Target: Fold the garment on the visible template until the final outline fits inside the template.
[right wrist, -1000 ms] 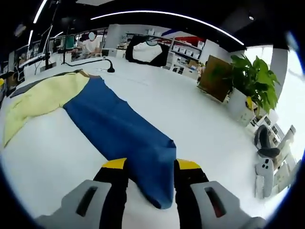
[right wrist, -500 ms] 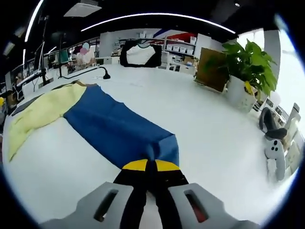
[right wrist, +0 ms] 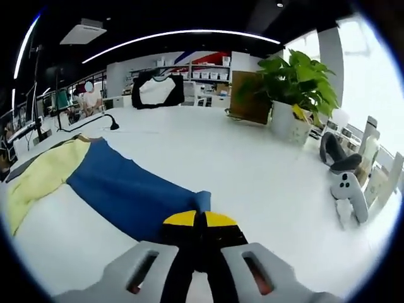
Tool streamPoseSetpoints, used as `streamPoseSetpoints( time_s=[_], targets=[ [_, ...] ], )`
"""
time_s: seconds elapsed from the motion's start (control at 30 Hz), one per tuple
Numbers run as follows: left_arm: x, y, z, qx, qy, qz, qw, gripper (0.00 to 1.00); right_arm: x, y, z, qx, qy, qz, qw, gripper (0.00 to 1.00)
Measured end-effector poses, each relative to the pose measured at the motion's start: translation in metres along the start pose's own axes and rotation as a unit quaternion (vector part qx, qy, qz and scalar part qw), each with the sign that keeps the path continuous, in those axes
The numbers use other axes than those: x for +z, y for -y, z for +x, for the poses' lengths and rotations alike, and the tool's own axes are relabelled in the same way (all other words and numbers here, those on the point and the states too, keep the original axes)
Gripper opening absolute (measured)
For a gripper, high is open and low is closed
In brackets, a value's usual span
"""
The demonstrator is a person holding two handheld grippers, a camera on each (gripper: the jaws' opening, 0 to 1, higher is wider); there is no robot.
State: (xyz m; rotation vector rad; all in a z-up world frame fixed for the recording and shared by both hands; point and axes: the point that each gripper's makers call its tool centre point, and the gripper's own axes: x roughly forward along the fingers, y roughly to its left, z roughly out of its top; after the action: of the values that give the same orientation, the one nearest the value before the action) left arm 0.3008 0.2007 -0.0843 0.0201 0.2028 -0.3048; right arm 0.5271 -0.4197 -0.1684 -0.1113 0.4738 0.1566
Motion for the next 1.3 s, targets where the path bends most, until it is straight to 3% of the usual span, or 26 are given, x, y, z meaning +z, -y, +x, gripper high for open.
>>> streamPoseSetpoints(
  time_s=[0.17, 0.5, 0.6, 0.73, 0.9, 1.3],
  targets=[
    [-0.001, 0.0, 0.001, 0.0, -0.002, 0.0, 1.0, 0.85, -0.007, 0.015, 0.005, -0.021, -0.013, 0.029, 0.9993, 0.0],
    [-0.001, -0.001, 0.001, 0.002, -0.003, -0.002, 1.0, 0.85, -0.02, 0.034, 0.014, -0.046, -0.028, 0.044, 0.9976, 0.0],
    [-0.002, -0.002, 0.002, 0.002, -0.005, -0.002, 1.0, 0.85, -0.021, 0.033, 0.014, -0.049, -0.03, 0.037, 0.9977, 0.01],
    [-0.002, -0.004, 0.002, 0.003, -0.005, -0.003, 1.0, 0.85, -0.019, 0.042, 0.014, -0.072, -0.038, -0.003, 0.9967, 0.02],
    [0.002, -0.006, -0.002, 0.006, 0.001, -0.003, 1.0, 0.85, -0.022, 0.056, 0.011, -0.099, -0.044, -0.012, 0.994, 0.03],
    [-0.003, 0.002, 0.006, -0.004, -0.009, 0.0, 0.9999, 0.85, -0.006, 0.053, -0.005, -0.089, 0.011, -0.007, 0.996, 0.03]
  ],
)
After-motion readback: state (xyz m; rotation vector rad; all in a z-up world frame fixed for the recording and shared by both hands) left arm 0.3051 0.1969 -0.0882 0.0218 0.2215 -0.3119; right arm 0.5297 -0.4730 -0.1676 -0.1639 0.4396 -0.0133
